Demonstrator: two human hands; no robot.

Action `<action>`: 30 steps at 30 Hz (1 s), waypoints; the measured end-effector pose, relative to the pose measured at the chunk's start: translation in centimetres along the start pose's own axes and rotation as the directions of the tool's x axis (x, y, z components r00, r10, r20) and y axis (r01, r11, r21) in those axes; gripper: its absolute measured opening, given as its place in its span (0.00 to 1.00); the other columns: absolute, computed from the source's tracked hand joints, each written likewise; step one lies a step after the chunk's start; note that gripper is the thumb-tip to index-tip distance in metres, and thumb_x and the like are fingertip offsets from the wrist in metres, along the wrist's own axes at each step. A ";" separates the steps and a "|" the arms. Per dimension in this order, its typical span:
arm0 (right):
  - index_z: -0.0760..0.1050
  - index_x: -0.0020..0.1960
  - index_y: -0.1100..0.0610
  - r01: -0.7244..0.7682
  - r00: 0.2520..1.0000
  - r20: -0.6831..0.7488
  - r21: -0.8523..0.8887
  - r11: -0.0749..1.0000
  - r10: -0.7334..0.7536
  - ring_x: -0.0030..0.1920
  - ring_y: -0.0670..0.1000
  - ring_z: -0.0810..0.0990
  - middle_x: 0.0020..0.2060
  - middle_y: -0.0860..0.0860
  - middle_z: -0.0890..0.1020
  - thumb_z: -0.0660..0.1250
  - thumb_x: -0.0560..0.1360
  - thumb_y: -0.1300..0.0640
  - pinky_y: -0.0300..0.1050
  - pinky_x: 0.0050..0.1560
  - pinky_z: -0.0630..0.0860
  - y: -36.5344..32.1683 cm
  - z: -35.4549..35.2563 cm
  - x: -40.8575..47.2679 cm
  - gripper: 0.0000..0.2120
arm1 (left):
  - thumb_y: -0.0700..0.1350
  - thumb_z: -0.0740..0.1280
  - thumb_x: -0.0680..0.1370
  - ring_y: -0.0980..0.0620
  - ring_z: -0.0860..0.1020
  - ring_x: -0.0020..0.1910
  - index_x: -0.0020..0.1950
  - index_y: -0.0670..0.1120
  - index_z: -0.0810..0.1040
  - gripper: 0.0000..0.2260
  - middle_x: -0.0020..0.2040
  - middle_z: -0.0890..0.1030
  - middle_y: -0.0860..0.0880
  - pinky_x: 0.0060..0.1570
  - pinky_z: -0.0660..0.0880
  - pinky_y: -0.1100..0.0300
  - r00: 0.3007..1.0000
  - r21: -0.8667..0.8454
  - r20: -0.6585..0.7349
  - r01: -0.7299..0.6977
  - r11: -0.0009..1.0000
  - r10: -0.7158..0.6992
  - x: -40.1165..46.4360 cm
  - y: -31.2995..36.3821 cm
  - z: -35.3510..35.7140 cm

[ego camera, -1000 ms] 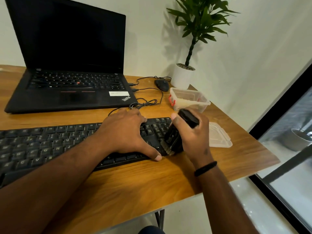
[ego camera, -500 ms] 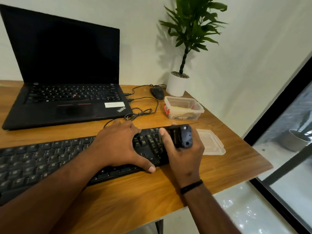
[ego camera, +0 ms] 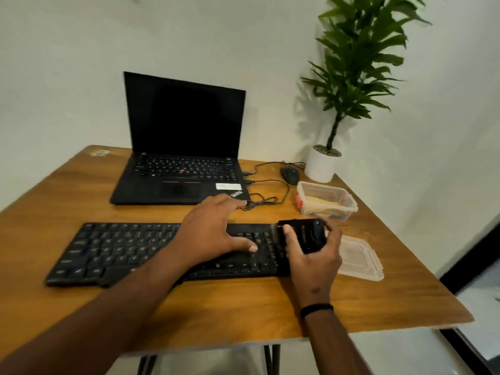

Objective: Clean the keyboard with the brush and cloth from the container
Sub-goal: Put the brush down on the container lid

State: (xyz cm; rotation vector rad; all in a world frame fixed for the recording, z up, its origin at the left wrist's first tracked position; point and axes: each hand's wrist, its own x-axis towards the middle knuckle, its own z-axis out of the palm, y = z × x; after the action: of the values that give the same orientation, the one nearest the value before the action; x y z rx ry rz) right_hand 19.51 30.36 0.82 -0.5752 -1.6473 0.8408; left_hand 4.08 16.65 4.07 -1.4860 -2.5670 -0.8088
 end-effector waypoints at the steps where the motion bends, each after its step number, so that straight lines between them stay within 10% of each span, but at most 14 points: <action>1: 0.70 0.64 0.60 -0.012 1.000 -0.007 0.020 1.000 0.013 0.46 0.30 0.79 0.47 0.38 0.77 0.78 0.69 0.59 0.24 0.40 0.74 -0.1 -0.1 0.0 0.28 | 0.69 0.74 0.65 0.58 0.73 0.62 0.73 0.56 0.72 0.39 0.64 0.76 0.59 0.61 0.74 0.55 0.992 -0.118 -0.118 0.026 0.993 -0.040 -1.4 -0.1 -0.2; 4: 0.70 0.62 0.62 -0.079 0.996 -0.032 0.077 0.994 0.082 0.45 0.37 0.80 0.47 0.39 0.77 0.76 0.71 0.60 0.23 0.40 0.73 -0.8 -0.2 -0.1 0.24 | 0.50 0.79 0.71 0.59 0.80 0.48 0.63 0.52 0.80 0.22 0.50 0.82 0.57 0.49 0.79 0.63 0.883 -0.539 -0.370 0.047 0.841 -0.287 -6.5 0.6 0.0; 8: 0.70 0.60 0.59 -0.197 0.976 -0.043 0.220 0.955 0.212 0.45 0.42 0.82 0.46 0.44 0.79 0.75 0.73 0.57 0.29 0.42 0.78 -3.0 1.4 -1.7 0.20 | 0.40 0.79 0.71 0.53 0.82 0.41 0.58 0.51 0.82 0.18 0.44 0.84 0.51 0.41 0.79 0.62 0.813 -0.763 -0.330 0.069 0.642 -0.480 -11.7 1.4 1.8; 16: 0.68 0.66 0.60 -0.484 0.872 0.321 0.463 0.743 0.369 0.33 0.34 0.81 0.46 0.46 0.78 0.71 0.75 0.65 0.29 0.30 0.75 -8.2 5.0 -8.3 0.22 | 0.40 0.84 0.64 0.51 0.84 0.47 0.74 0.60 0.67 0.44 0.61 0.77 0.54 0.45 0.83 0.56 0.874 -0.780 -0.190 0.143 0.609 -0.448 -13.6 0.4 0.0; 25: 0.68 0.70 0.56 -0.614 0.781 0.477 0.470 0.634 0.402 0.37 0.45 0.85 0.44 0.50 0.84 0.70 0.75 0.65 0.38 0.27 0.78 -8.2 4.8 -9.2 0.25 | 0.32 0.81 0.65 0.41 0.84 0.44 0.68 0.57 0.75 0.37 0.50 0.84 0.47 0.47 0.83 0.55 0.899 -0.808 -0.190 0.084 0.583 -0.394 -13.9 -0.3 0.3; 30: 0.69 0.67 0.50 -0.574 0.806 0.455 0.447 0.686 0.378 0.50 0.49 0.84 0.54 0.53 0.82 0.79 0.67 0.64 0.40 0.44 0.81 -8.1 5.4 -9.3 0.33 | 0.33 0.79 0.68 0.48 0.84 0.47 0.64 0.55 0.79 0.29 0.49 0.85 0.48 0.50 0.83 0.52 0.891 -0.793 -0.243 0.047 0.608 -0.385 -14.0 -0.3 0.3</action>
State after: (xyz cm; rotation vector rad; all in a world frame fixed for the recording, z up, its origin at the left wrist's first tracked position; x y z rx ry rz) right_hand 17.03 17.10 0.83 -0.4584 -1.4250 1.8448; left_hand 11.29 5.66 -0.65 -0.9092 -2.1661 -2.2126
